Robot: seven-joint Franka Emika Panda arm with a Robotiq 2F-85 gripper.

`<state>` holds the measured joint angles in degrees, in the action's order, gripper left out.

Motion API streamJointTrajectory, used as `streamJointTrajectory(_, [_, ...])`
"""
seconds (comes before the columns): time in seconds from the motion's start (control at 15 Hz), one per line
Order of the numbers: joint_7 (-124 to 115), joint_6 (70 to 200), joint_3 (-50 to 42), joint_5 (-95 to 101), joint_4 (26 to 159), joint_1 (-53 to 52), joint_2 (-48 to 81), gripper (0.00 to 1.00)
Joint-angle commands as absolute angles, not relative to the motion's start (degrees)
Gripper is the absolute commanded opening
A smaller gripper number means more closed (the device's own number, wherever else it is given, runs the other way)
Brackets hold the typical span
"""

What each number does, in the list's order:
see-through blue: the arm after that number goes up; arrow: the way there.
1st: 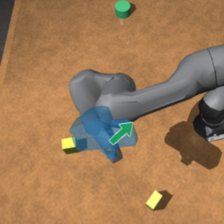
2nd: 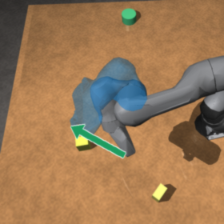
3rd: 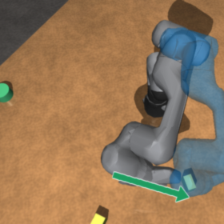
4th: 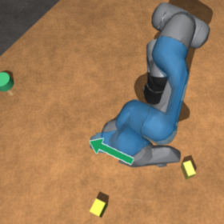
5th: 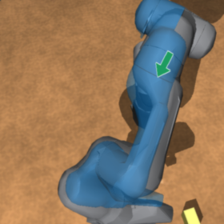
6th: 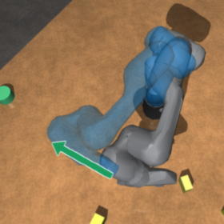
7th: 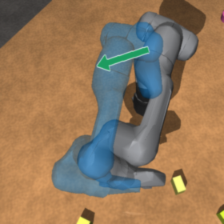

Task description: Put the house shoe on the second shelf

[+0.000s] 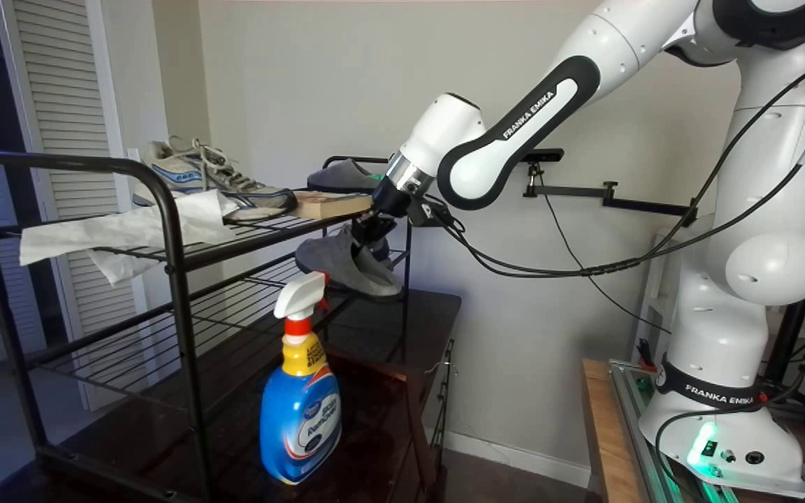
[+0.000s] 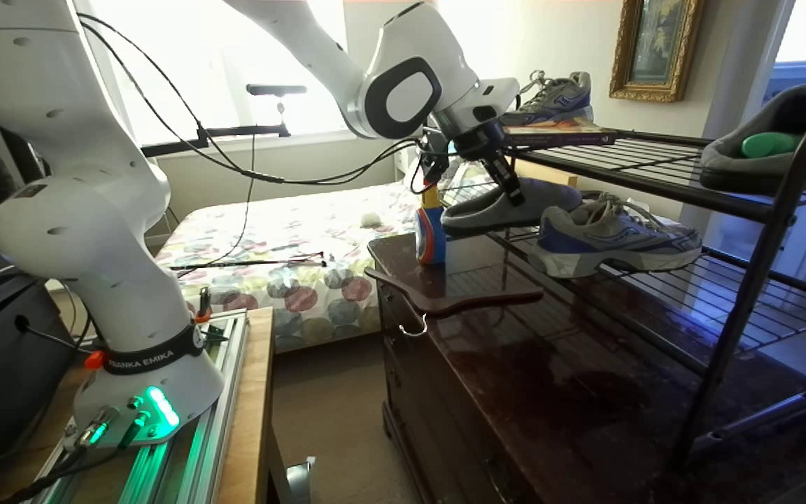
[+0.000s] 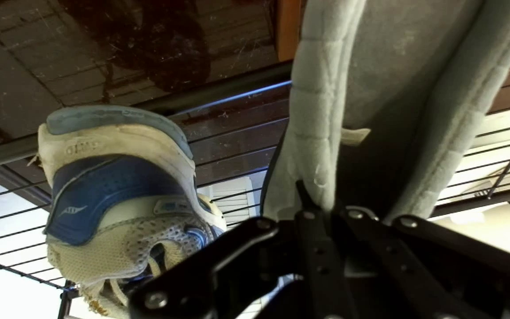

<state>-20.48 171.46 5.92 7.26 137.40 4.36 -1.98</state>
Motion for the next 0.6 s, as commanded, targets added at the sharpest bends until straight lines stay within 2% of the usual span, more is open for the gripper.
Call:
streamJointTrajectory(0.0, [-23.79, 174.01, 6.00, 8.09, 135.18, 4.64, 0.37, 0.01])
streamJointTrajectory(0.53, [-28.19, 175.45, 5.80, 11.10, 134.52, 4.87, 1.32, 0.01])
